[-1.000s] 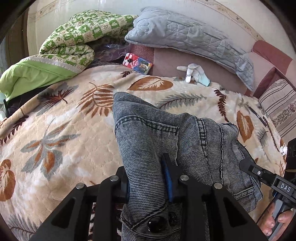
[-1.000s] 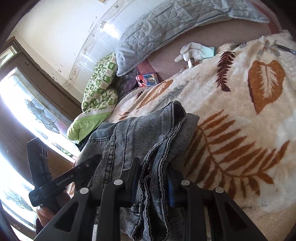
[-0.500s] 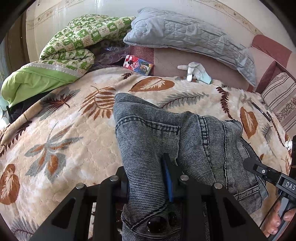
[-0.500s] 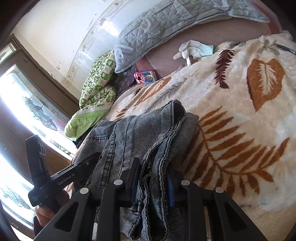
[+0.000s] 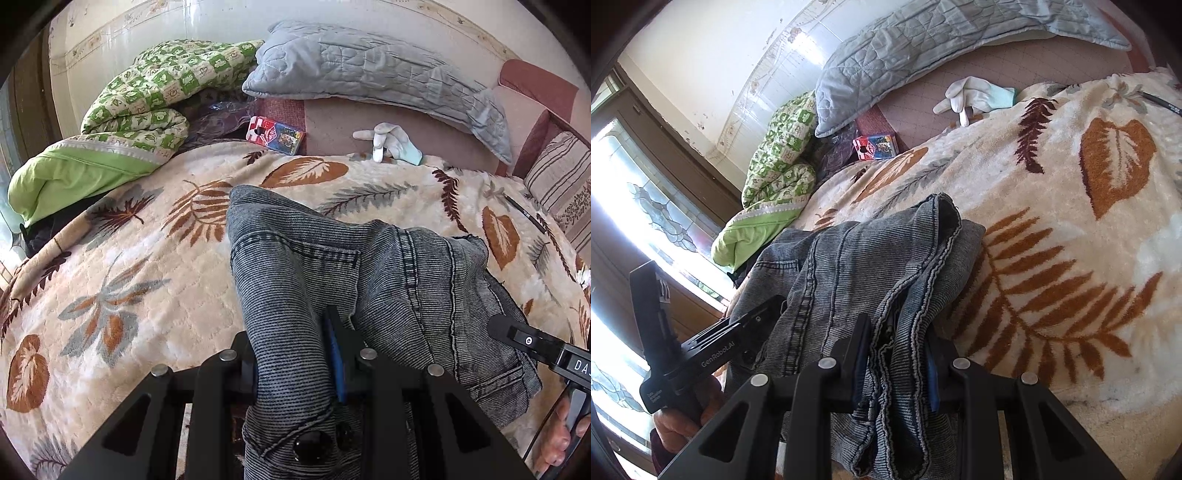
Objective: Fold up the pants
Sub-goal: 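Keep holding the folded jeans stack with both grippers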
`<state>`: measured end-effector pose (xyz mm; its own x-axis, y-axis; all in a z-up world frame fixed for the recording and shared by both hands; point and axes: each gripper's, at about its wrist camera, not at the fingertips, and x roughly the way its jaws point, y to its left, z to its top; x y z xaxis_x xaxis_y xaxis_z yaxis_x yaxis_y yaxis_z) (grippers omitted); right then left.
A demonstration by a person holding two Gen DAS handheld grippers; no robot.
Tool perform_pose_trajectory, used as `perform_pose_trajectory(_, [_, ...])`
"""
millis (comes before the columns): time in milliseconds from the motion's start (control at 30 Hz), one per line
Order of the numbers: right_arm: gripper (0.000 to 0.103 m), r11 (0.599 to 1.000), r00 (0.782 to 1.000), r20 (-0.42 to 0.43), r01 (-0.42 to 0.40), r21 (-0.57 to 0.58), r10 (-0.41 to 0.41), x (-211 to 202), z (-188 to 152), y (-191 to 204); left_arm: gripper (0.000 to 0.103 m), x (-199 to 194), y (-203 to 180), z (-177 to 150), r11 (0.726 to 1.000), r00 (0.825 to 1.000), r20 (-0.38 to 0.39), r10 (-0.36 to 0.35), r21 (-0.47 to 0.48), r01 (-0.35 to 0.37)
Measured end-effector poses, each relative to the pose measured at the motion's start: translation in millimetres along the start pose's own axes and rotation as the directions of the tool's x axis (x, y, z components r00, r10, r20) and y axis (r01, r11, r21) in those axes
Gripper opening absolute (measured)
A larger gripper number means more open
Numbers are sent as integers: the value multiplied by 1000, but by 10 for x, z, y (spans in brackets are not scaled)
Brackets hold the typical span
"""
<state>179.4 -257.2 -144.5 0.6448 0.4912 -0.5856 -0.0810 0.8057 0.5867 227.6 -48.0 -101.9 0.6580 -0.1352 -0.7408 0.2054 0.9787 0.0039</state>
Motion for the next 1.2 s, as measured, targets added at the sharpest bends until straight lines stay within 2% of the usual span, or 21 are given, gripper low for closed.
perform_pose_trajectory(600, [28, 999, 1000, -10, 27, -22, -27, 16, -20, 31, 30, 4, -40, -56, 999, 999, 15, 40, 34, -40])
perform_pose_trajectory(1200, [28, 998, 999, 3, 45, -50, -45, -45, -26, 121, 30, -99, -85, -48, 999, 999, 34, 35, 39, -36])
